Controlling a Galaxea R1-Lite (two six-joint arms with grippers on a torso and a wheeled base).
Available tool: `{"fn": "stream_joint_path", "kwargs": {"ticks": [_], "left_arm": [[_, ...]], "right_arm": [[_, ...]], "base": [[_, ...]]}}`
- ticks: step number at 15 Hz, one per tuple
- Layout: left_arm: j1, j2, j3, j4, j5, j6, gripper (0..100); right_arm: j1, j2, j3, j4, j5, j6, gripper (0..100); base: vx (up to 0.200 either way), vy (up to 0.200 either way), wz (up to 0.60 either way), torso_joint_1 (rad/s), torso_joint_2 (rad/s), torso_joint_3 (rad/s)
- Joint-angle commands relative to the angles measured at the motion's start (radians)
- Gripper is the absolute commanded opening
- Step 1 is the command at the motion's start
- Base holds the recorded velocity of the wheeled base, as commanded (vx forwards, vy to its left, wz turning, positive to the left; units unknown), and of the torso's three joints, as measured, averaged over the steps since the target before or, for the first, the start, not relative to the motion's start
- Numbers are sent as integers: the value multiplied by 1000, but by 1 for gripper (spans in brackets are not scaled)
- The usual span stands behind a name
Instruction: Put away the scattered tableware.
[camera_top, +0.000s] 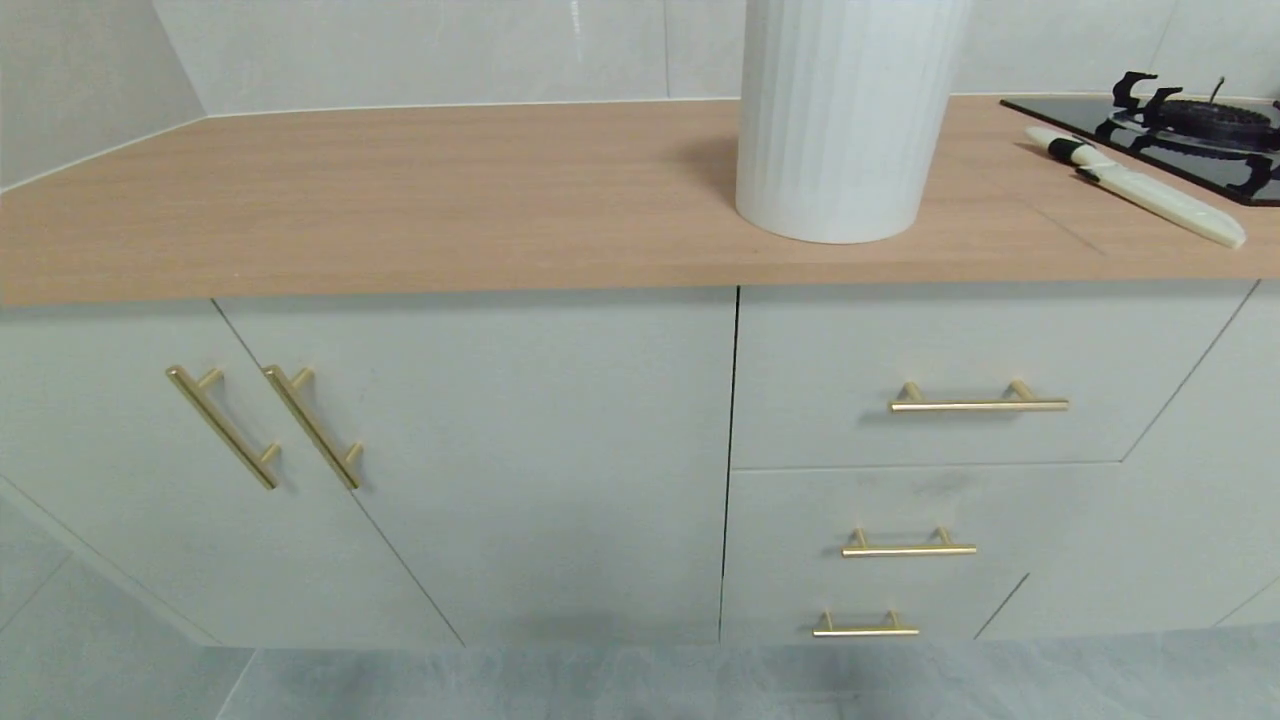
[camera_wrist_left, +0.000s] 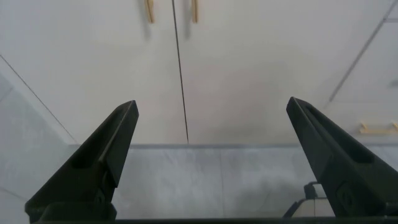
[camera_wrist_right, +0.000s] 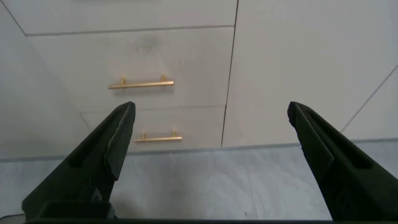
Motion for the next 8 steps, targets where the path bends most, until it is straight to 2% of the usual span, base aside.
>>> {"fn": "stream_joint_path", "kwargs": {"ticks": [1, 5, 8], "left_arm": [[1, 0, 0, 0, 0, 0, 100], [1, 0, 0, 0, 0, 0, 100], [1, 0, 0, 0, 0, 0, 100]], "right_arm": [[0, 2, 0, -1, 0, 0, 100], [0, 2, 0, -1, 0, 0, 100], [0, 2, 0, -1, 0, 0, 100]], "base": [[200, 0, 0, 7, 7, -2], [200, 0, 0, 7, 1, 1], [0, 0, 0, 0, 0, 0]]}}
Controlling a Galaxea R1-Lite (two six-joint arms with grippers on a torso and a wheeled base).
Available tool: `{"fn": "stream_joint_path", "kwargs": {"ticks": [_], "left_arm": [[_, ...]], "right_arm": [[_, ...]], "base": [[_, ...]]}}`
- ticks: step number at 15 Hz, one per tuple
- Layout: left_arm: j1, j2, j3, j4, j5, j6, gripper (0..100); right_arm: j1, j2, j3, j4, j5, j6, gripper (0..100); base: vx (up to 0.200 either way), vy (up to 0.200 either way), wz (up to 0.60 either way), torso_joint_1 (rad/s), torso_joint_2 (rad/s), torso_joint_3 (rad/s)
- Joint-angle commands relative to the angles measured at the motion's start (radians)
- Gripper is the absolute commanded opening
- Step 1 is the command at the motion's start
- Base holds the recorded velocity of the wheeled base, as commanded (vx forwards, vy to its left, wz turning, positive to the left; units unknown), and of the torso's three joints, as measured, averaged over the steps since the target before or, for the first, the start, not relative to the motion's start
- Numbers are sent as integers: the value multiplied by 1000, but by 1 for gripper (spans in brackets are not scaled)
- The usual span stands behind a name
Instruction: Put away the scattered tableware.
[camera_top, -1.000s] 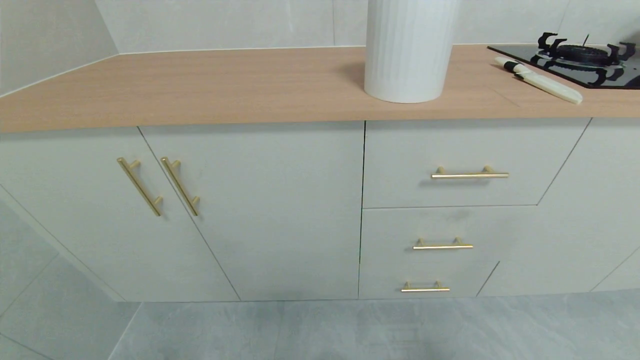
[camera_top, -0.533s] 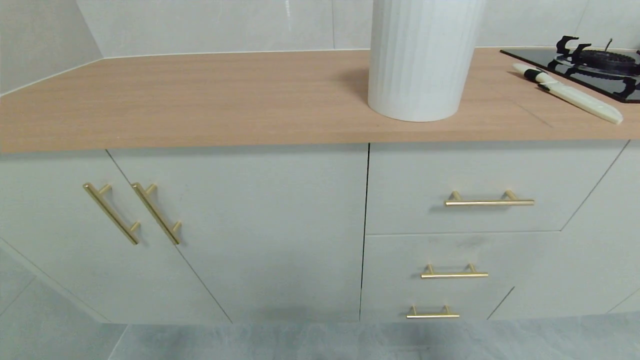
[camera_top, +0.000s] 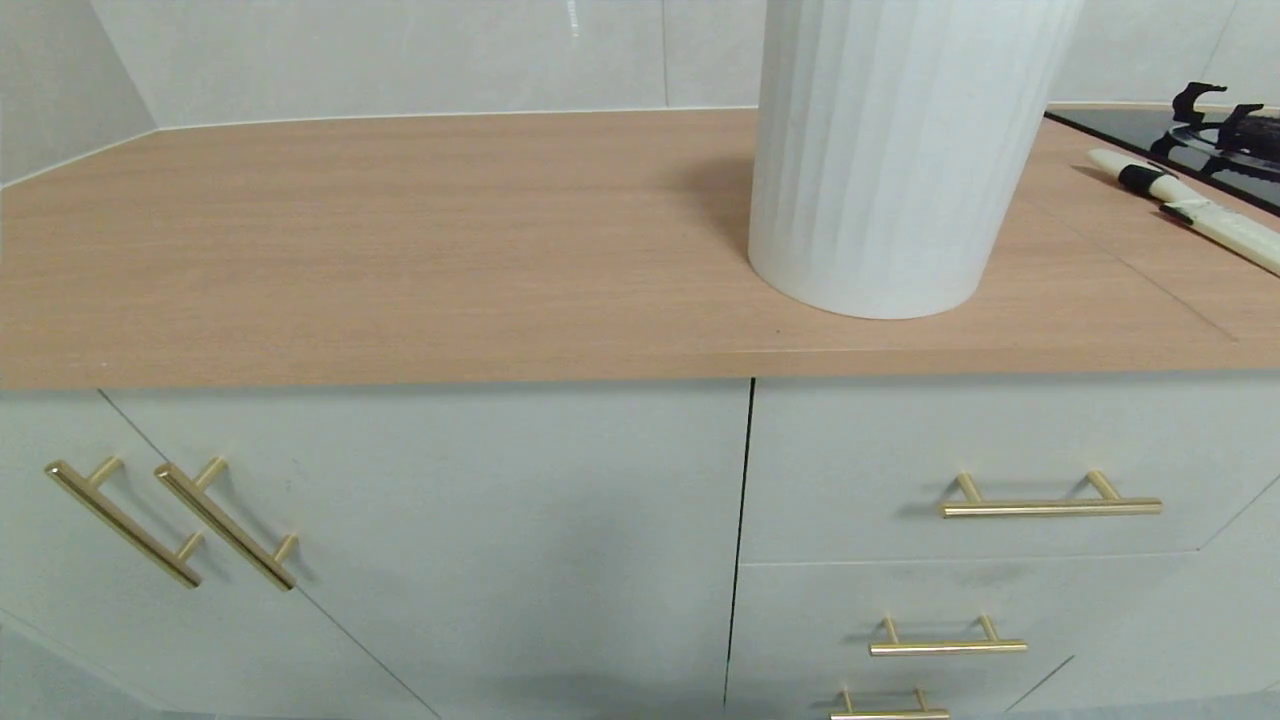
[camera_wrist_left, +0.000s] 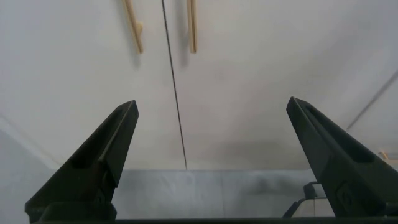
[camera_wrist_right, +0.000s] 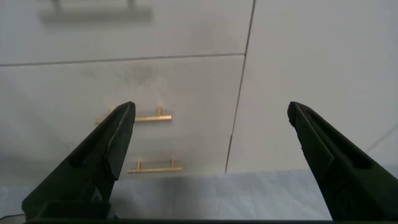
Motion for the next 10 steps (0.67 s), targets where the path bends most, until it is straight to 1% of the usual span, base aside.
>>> {"fn": "stream_joint_path", "kwargs": {"ticks": [1, 9, 10], "left_arm": [[0, 0, 0, 0, 0, 0, 100], [0, 0, 0, 0, 0, 0, 100], [0, 0, 0, 0, 0, 0, 100]], "right_arm": [[0, 2, 0, -1, 0, 0, 100], [0, 2, 0, -1, 0, 0, 100], [0, 2, 0, -1, 0, 0, 100]], "base": [[0, 0, 0, 0, 0, 0], [0, 0, 0, 0, 0, 0], [0, -200, 0, 2, -2, 2]]}}
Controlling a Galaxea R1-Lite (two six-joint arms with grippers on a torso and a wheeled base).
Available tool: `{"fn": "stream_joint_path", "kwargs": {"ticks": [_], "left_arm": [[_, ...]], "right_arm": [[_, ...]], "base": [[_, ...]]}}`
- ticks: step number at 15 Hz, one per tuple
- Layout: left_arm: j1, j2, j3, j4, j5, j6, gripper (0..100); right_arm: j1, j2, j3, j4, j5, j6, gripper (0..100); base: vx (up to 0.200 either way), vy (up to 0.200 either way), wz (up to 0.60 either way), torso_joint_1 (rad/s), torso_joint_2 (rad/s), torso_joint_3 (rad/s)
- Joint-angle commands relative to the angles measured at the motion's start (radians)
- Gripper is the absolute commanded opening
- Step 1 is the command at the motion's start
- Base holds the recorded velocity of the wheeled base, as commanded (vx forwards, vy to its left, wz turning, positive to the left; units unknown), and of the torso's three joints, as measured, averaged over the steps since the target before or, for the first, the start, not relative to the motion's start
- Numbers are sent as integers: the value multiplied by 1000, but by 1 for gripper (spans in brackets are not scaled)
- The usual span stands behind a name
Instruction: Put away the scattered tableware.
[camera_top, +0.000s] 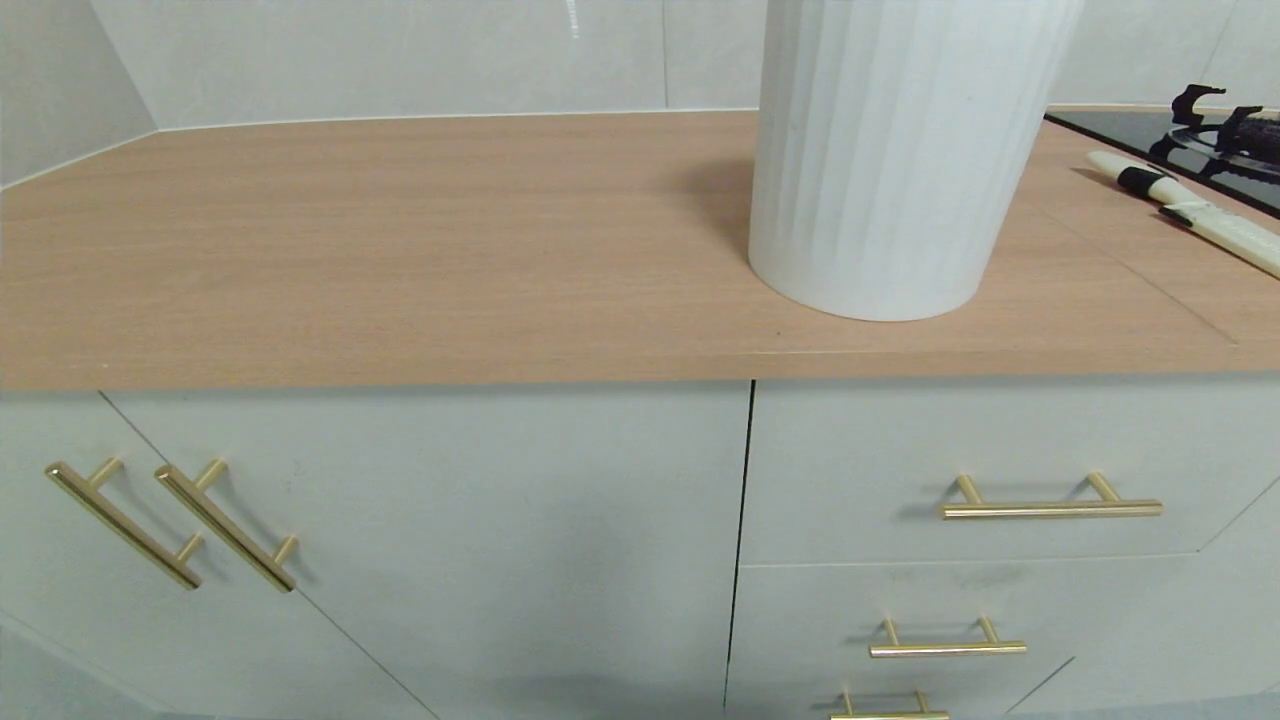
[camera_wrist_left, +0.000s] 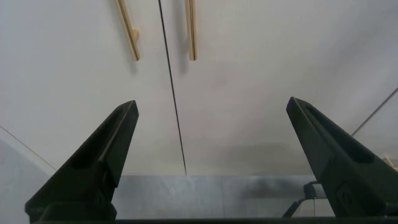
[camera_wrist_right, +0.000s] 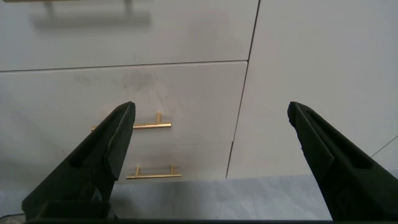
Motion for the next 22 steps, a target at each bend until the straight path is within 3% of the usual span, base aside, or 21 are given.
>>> {"fn": "stream_joint_path", "kwargs": {"ticks": [1, 7, 22], "left_arm": [[0, 0, 0, 0, 0, 0, 100], [0, 0, 0, 0, 0, 0, 100], [0, 0, 0, 0, 0, -2, 100]], "right_arm": [[0, 2, 0, -1, 0, 0, 100], [0, 2, 0, 1, 0, 0, 100], [0, 2, 0, 1, 0, -3, 100]], "base": [[0, -200, 0, 2, 2, 2], [0, -200, 0, 2, 2, 4], [0, 0, 0, 9, -26, -14]]}}
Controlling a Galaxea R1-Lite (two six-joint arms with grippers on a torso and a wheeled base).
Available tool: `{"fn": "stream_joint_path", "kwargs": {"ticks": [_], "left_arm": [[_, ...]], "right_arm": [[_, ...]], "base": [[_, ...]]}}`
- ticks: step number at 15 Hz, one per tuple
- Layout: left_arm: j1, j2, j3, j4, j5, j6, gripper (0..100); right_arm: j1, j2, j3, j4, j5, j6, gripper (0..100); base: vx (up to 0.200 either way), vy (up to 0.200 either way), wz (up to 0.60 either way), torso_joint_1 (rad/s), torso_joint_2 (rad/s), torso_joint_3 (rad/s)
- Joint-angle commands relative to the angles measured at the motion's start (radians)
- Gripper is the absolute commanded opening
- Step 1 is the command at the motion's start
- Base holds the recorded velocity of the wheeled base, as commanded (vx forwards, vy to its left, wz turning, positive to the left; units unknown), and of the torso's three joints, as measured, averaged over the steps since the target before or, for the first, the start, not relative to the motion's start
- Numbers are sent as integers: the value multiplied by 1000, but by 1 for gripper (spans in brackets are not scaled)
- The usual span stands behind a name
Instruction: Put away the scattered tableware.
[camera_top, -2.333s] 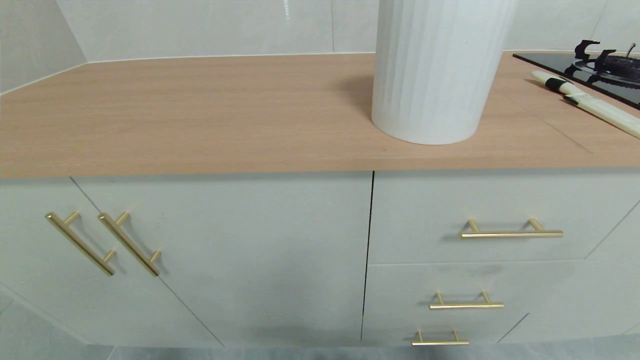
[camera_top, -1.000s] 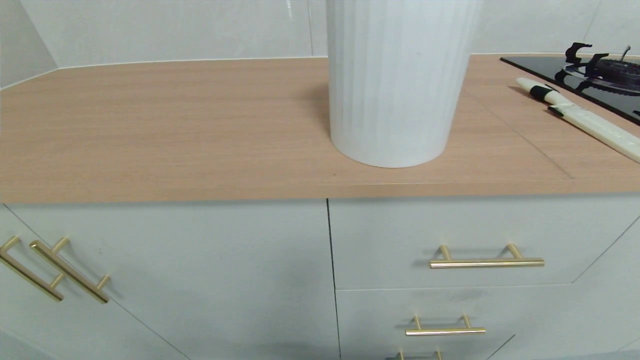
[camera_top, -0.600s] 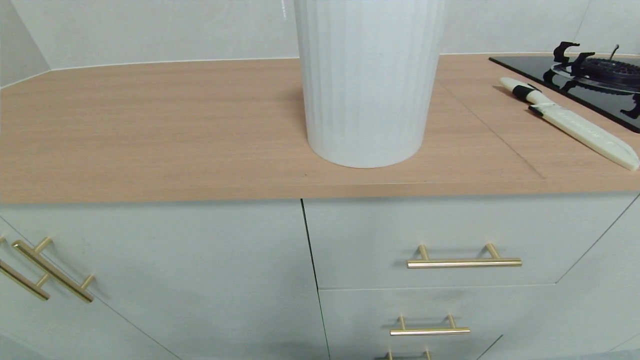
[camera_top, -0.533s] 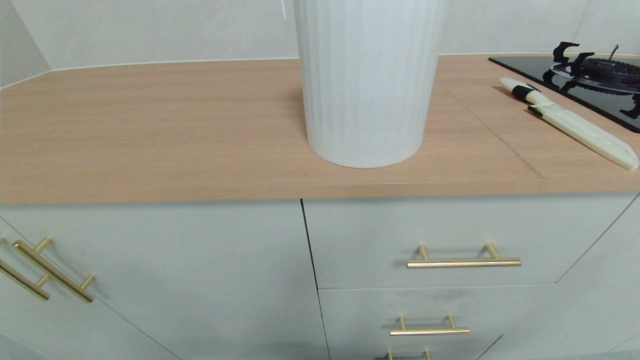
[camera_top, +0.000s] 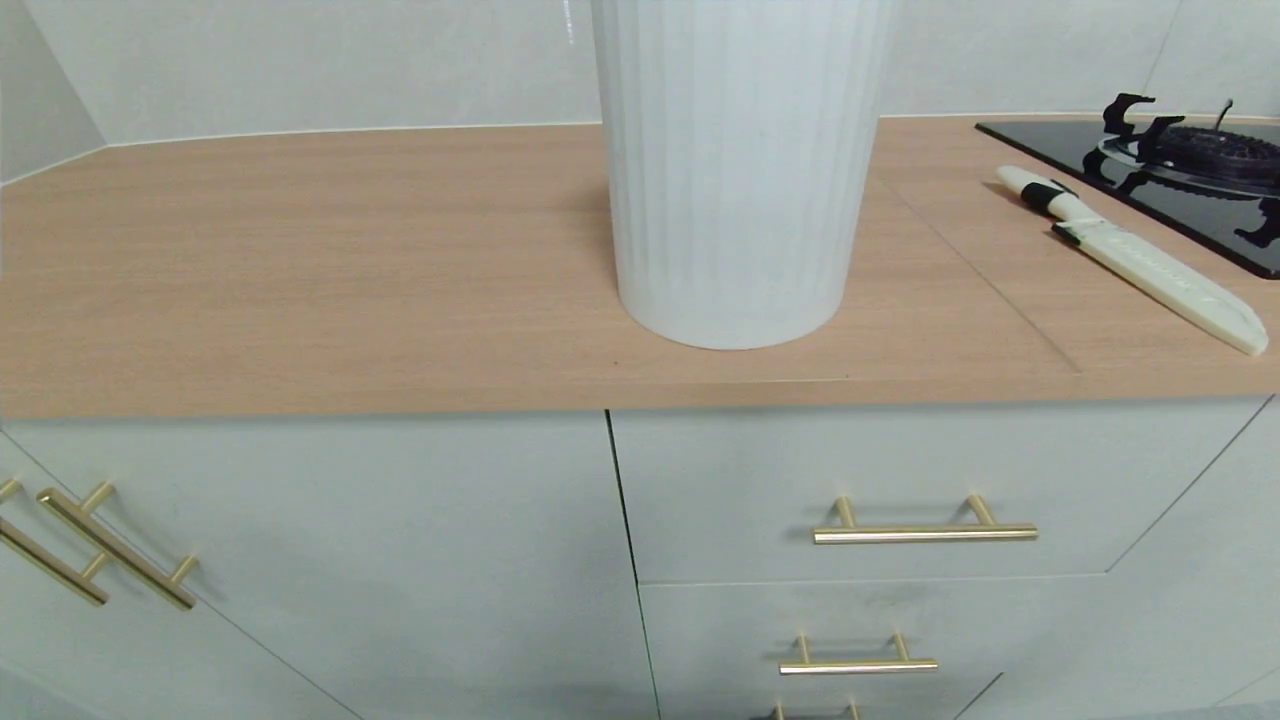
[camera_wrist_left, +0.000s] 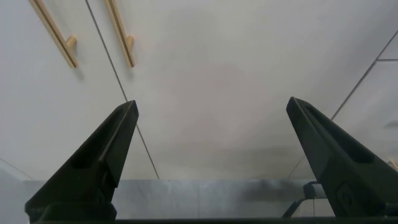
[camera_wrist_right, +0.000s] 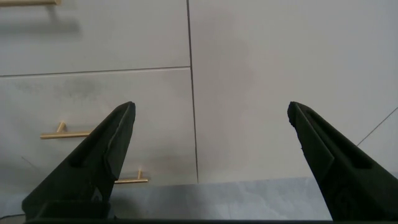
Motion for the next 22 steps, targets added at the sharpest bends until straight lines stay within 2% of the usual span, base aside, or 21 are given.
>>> {"fn": "stream_joint_path", "kwargs": {"ticks": [1, 3, 9, 22], "left_arm": [[0, 0, 0, 0, 0, 0, 100], [0, 0, 0, 0, 0, 0, 100], [0, 0, 0, 0, 0, 0, 100], [0, 0, 0, 0, 0, -2, 100]], "right_arm": [[0, 2, 0, 0, 0, 0, 100], [0, 2, 0, 0, 0, 0, 100], [0, 2, 0, 0, 0, 0, 100], [0, 2, 0, 0, 0, 0, 100]], "base": [[0, 0, 0, 139, -256, -207], [0, 0, 0, 173, -127, -249], [0, 0, 0, 117, -553, -257], [0, 0, 0, 263, -493, -262]]}}
